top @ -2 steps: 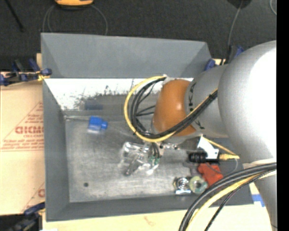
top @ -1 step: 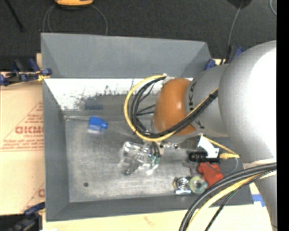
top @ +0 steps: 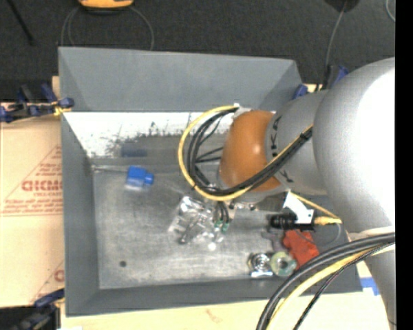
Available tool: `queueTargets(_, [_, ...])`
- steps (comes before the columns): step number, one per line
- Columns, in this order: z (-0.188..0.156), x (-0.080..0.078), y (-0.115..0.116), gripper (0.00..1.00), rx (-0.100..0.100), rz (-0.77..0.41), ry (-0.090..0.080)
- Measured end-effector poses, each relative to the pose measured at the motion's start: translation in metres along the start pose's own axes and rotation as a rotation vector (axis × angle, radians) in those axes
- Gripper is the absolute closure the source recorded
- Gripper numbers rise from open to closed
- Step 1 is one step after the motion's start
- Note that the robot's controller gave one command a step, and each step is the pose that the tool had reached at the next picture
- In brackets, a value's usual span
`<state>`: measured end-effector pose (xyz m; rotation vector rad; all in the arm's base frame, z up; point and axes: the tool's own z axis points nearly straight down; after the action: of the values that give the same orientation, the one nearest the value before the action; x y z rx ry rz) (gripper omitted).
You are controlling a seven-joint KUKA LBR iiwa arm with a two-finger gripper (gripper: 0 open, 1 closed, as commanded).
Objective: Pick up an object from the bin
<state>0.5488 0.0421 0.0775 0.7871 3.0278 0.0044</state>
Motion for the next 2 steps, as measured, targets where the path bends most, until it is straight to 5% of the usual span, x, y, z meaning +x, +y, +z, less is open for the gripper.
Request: queueTargets(2, [-0.040,-0.003,0.000,1.00,0.005,-0.007,0.010])
